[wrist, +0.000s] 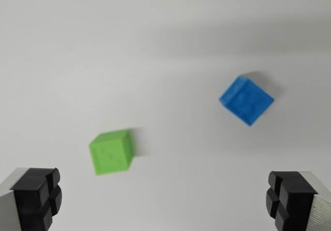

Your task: Stack cube

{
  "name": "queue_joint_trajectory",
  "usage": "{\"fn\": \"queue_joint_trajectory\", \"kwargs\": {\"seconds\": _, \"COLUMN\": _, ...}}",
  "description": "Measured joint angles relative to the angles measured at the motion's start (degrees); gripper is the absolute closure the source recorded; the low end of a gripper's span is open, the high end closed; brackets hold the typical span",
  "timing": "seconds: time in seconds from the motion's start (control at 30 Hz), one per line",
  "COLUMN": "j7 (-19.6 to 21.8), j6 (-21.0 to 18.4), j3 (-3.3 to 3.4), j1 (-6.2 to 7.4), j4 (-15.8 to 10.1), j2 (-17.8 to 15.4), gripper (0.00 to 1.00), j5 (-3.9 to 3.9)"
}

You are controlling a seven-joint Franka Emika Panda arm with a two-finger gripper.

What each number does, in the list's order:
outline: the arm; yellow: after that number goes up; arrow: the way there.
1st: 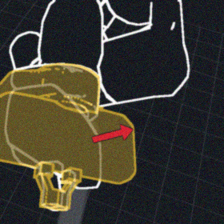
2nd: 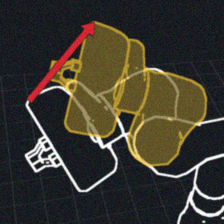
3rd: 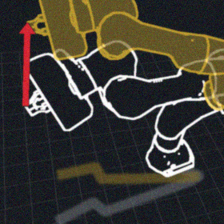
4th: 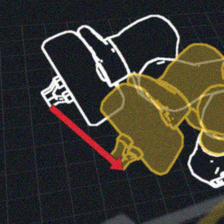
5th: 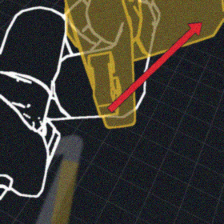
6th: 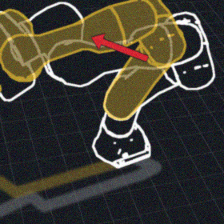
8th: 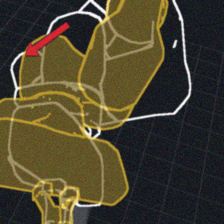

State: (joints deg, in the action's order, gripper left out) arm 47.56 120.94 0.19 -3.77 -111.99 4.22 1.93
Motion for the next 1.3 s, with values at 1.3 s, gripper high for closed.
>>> {"fn": "queue_joint_trajectory", "kwargs": {"seconds": 1.3, "j7": 0.05, "j6": 3.46, "j3": -0.21, "j1": 1.16, "j4": -4.66, "j2": -0.37, "gripper": 0.00, "j5": -0.04}}
